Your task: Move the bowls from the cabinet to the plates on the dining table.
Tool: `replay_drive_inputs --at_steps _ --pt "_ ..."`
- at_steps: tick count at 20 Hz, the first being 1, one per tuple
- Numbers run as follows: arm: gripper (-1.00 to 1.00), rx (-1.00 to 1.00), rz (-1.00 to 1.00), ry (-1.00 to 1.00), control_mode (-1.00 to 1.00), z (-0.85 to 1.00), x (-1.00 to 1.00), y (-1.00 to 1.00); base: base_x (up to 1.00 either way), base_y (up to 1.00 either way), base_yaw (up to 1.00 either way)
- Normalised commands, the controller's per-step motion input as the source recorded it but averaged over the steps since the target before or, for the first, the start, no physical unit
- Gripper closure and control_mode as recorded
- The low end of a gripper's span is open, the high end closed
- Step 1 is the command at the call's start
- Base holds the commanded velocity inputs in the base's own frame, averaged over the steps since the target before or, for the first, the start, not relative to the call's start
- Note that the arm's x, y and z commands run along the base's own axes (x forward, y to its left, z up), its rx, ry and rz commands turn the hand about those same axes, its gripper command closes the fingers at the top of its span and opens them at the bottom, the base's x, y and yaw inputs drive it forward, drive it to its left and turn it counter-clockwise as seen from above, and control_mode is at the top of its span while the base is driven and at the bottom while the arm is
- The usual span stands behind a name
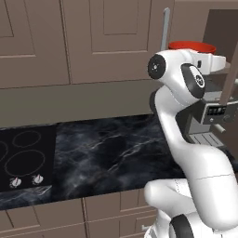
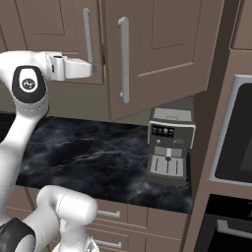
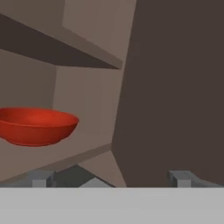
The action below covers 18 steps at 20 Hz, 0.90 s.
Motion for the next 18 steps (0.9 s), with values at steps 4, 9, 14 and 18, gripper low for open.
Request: replay_drive_inputs --at_steps 4,9,14,18 --pt "-1.0 0.0 -0.02 -0.01 -1.0 0.0 0.24 -0.26 0.0 0.0 0.0" --pt "-1.0 0.0 -0.02 -0.01 -1.0 0.0 0.25 -0.27 0.0 0.0 0.0" --pt "-1.0 0.0 -0.02 -0.01 -1.0 0.0 0.16 -0.34 0.0 0.0 0.0" --pt "-1.0 0.0 -0.02 -0.03 -1.0 0.0 0.03 -0.35 0.0 0.0 0.0"
